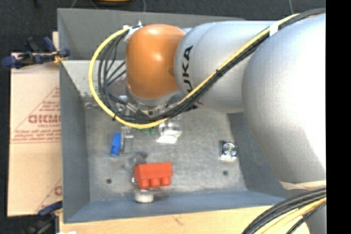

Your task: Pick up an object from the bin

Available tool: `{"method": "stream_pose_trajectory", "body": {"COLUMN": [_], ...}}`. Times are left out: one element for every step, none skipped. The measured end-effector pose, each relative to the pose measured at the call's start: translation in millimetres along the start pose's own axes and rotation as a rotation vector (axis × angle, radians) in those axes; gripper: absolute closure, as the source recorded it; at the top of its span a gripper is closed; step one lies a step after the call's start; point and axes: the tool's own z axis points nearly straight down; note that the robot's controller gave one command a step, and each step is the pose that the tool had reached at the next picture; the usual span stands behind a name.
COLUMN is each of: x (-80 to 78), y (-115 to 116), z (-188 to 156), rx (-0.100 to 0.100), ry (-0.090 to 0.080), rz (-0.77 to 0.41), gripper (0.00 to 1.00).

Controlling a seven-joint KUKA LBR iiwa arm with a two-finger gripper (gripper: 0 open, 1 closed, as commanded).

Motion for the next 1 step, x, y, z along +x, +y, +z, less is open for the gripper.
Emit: {"method": "stream_pose_trajectory", "body": {"x": [3.0], "y": [-10.5], "z": [86.0], "rx": [0.003], "ry": [-0.001], "rz": [-0.113], "gripper": [0.0]}}
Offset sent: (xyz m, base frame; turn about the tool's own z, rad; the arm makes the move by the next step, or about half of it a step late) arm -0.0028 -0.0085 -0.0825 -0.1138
